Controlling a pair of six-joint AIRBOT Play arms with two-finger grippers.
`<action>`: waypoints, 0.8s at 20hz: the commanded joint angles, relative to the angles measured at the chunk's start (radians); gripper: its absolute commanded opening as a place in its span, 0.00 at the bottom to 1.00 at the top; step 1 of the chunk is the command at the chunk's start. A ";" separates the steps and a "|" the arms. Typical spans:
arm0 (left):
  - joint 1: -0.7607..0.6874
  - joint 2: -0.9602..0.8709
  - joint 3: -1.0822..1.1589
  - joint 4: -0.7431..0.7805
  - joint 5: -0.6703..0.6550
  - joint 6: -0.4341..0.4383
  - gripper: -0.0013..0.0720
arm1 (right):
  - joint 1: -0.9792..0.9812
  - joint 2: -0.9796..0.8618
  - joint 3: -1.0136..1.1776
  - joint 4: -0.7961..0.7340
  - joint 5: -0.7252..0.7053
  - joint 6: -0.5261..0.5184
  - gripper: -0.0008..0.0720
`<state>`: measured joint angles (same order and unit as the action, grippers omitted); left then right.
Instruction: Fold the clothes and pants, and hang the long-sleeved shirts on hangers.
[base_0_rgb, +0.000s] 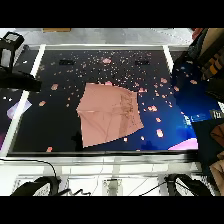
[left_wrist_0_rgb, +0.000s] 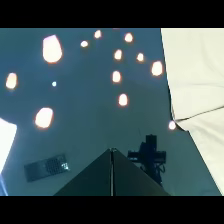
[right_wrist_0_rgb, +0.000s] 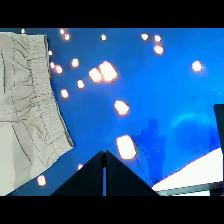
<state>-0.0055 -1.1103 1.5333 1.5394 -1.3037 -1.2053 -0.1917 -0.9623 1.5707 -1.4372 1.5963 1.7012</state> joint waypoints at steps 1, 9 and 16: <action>0.001 0.000 0.000 0.000 0.000 0.000 0.02 | 0.001 0.000 0.000 0.000 0.000 0.000 0.04; 0.001 0.000 0.000 0.000 0.000 0.000 0.02 | 0.001 0.000 0.000 0.000 -0.007 0.000 0.04; 0.001 0.000 0.000 0.000 0.000 0.000 0.02 | 0.001 0.000 0.000 0.000 -0.166 0.000 0.05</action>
<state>-0.0055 -1.1103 1.5333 1.5394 -1.3037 -1.2053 -0.1917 -0.9623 1.5707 -1.4372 1.4883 1.7012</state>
